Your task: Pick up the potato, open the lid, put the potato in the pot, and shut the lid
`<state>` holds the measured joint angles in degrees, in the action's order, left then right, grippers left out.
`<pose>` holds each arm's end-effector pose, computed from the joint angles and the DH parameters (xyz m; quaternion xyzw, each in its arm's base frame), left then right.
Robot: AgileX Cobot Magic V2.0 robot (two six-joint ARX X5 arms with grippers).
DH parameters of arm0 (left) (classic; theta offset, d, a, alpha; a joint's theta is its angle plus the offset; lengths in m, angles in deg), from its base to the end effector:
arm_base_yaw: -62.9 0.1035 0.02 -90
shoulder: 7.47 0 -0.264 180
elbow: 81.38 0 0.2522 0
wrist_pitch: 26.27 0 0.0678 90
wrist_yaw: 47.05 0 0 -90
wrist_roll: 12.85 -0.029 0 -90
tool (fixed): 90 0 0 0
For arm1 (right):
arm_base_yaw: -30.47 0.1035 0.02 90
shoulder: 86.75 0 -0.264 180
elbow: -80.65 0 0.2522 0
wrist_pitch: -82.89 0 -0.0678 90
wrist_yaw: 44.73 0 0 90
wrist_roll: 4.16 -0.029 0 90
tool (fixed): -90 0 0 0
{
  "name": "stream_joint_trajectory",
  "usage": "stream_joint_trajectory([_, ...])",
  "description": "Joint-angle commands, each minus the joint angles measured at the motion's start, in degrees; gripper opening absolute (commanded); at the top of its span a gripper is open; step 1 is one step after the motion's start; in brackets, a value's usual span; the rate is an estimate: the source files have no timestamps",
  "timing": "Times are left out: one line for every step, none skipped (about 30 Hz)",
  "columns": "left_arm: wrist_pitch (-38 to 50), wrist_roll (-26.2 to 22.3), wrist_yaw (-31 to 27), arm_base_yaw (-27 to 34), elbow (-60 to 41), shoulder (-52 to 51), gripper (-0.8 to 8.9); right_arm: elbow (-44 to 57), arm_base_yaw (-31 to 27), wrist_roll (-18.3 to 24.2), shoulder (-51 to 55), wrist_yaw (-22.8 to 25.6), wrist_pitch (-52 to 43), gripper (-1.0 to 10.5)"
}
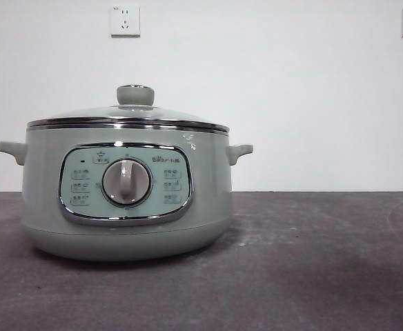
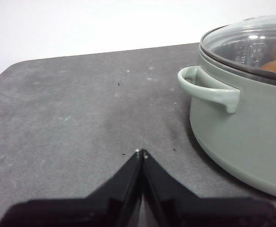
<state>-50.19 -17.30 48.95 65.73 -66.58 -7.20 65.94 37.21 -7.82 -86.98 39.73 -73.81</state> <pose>0.0955 0.0017 0.1523 0.0324 0.0805 -0.0307 0.9958 0.0947 0.0140 0.1528 0.0309 0.0803 0.1041 0.9908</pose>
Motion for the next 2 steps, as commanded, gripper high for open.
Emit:
stream_joint_trajectory([0.07,0.33,0.09,0.17,-0.83,-0.17,-0.03,0.63,0.02,-0.52,0.13,-0.02,0.66,0.0])
stream_joint_trajectory([0.07,0.35,0.09,0.17,-0.83,-0.17,-0.03,0.63,0.02,-0.52,0.13,-0.02,0.66,0.0])
